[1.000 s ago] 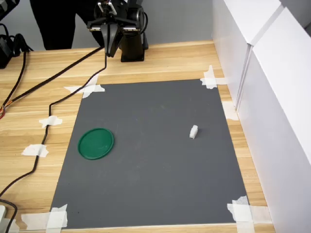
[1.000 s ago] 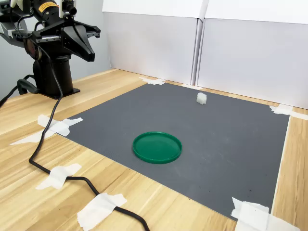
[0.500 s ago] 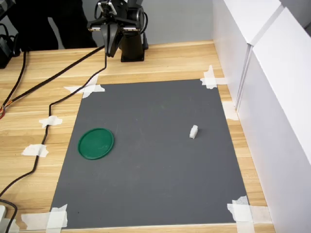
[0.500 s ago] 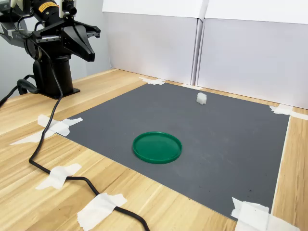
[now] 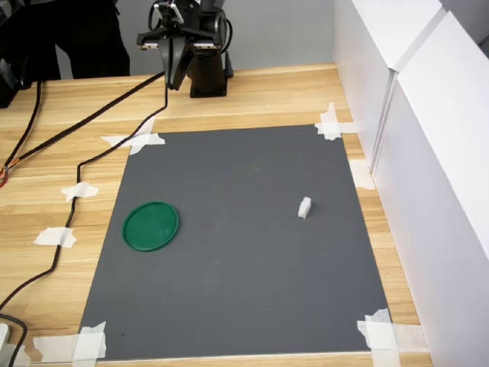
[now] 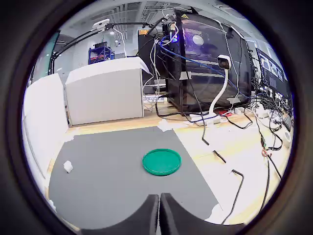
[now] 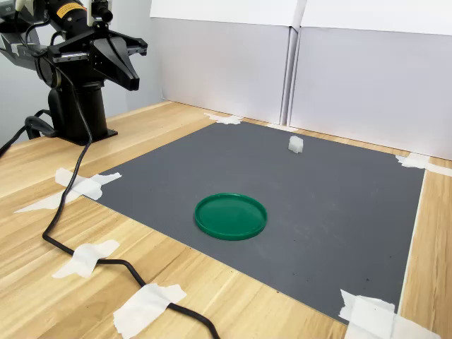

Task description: Grasp a white terminal and put it on the green lid.

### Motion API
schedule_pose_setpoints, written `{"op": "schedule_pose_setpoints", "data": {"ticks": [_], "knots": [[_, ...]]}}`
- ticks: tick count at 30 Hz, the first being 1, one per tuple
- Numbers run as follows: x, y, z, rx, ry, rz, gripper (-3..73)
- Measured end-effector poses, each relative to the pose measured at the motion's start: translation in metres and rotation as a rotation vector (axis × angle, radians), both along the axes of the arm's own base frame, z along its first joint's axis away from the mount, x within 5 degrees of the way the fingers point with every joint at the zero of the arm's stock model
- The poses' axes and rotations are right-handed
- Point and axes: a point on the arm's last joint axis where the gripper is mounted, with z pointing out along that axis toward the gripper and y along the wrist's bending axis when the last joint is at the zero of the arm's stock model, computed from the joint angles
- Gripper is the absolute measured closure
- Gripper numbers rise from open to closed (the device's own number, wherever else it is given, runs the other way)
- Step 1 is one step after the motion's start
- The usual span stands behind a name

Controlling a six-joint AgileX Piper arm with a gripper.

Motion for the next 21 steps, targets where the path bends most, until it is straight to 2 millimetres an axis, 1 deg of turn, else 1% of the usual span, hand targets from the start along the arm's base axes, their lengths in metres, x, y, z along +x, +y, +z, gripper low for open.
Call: {"op": "schedule_pose_setpoints", "data": {"ticks": [6, 21], "knots": [[0.0002, 0.0017, -0.0001, 0.041, -0.005, 0.009, 71.1], [0.0002, 0.0018, -0.0001, 0.044, -0.005, 0.01, 71.1]]}}
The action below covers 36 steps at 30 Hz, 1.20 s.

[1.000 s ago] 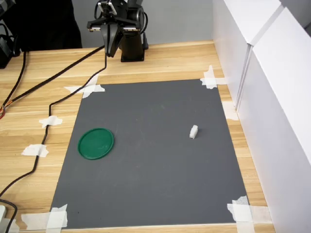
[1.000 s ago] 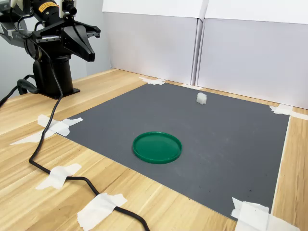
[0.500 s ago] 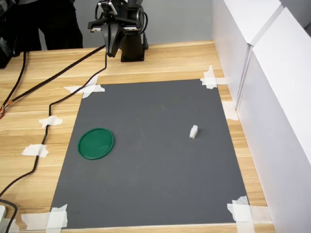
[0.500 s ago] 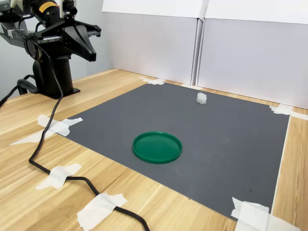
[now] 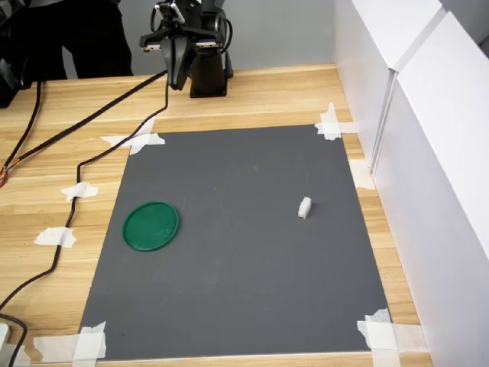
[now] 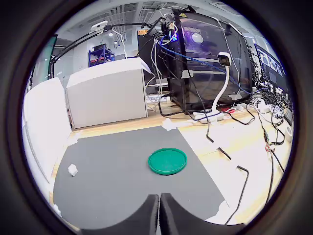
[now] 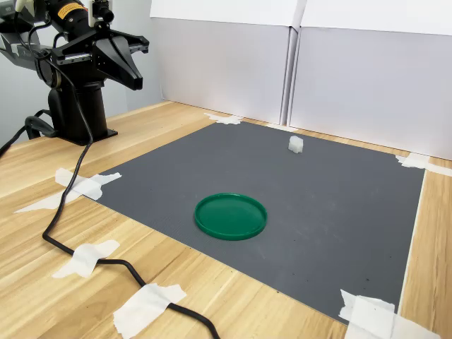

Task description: Grasp a white terminal and put it on the green lid.

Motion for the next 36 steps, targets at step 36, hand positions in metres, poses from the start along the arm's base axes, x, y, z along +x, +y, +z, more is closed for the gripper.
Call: {"op": "schedule_pose_setpoints", "data": {"ticks": [36], "knots": [[0.004, -0.001, 0.019, -0.009, 0.008, -0.002, 71.1]]}}
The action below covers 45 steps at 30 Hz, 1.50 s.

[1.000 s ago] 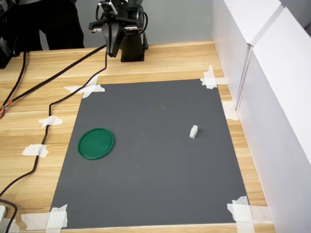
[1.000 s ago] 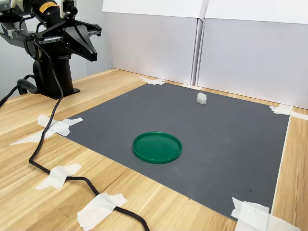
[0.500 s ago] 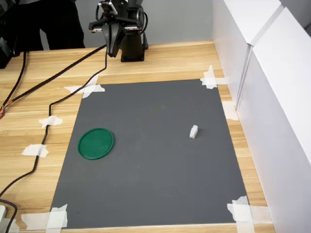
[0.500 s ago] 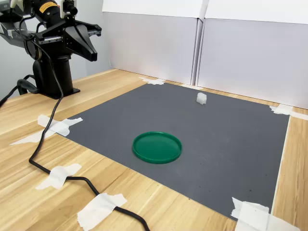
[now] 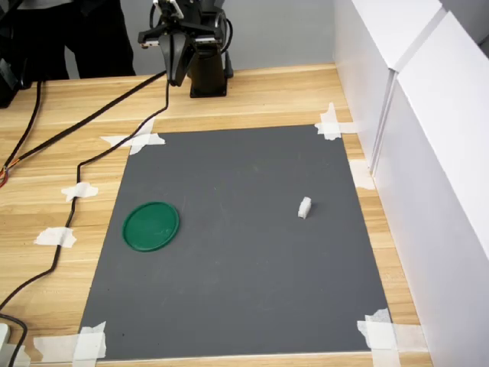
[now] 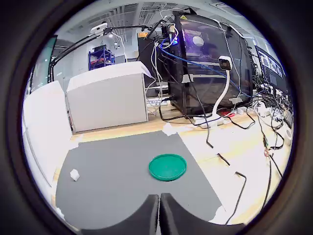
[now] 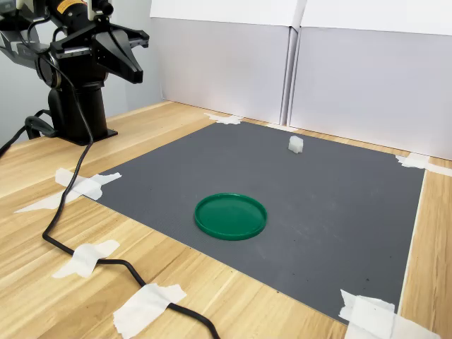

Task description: Grasp a white terminal and put it on the green lid.

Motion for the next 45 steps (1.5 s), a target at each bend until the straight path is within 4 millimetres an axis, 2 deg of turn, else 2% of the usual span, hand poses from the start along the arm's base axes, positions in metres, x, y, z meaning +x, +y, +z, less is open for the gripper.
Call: {"op": "schedule_pose_setpoints", "data": {"ticks": [14, 20, 24, 28, 33, 38, 45], "knots": [[0.042, -0.011, 0.065, -0.082, 0.254, -0.027, 71.1], [0.072, -0.016, 0.084, -0.072, 0.483, -0.032, 71.1], [0.098, -0.019, 0.086, -0.055, 0.634, -0.027, 71.1], [0.118, -0.019, 0.085, -0.075, 0.701, 0.023, 71.1], [0.132, -0.012, 0.077, -0.114, 0.767, 0.177, 71.1], [0.142, -0.013, 0.064, -0.151, 0.878, 0.241, 70.8], [0.163, -0.013, 0.068, -0.161, 0.932, 0.297, 65.0]]}}
